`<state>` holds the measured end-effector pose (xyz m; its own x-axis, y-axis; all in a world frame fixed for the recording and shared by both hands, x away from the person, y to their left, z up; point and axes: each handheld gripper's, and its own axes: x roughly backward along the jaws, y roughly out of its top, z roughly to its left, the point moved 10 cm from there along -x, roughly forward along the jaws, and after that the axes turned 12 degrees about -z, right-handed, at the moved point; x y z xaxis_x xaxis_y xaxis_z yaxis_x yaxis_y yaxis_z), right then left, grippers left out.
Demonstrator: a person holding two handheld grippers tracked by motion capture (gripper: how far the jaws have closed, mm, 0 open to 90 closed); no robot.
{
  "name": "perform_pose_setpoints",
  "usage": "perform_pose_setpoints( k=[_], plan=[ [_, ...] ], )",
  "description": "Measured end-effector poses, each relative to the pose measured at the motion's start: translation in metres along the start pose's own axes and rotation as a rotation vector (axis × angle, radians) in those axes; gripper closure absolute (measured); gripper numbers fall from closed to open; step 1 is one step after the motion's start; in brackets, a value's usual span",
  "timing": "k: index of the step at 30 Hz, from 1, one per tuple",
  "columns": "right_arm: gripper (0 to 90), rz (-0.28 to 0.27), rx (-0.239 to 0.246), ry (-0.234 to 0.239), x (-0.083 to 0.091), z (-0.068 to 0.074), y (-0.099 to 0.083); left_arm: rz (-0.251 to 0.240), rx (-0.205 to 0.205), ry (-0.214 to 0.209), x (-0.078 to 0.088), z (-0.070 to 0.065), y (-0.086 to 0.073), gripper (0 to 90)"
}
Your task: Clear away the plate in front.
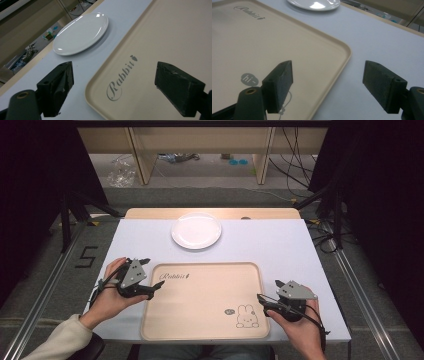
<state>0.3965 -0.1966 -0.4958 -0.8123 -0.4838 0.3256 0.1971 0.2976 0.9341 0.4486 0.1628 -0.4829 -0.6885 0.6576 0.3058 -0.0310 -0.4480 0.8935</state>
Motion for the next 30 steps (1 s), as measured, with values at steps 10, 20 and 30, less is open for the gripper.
perform_pose_setpoints(
  k=[10,20,30],
  plan=[
    [26.1,0.017,0.035,-0.012,0.001,-0.001,-0.003,0.036,-0.111,-0.011,-0.026,0.003,0.021,15.5],
    [26.3,0.027,0.051,-0.014,0.002,0.000,-0.004,0.105,-0.189,-0.026,-0.049,0.009,0.021,16.3],
    [26.4,0.031,0.056,-0.014,0.002,0.000,-0.005,0.123,-0.205,-0.026,-0.065,0.012,0.021,16.4]
  ],
)
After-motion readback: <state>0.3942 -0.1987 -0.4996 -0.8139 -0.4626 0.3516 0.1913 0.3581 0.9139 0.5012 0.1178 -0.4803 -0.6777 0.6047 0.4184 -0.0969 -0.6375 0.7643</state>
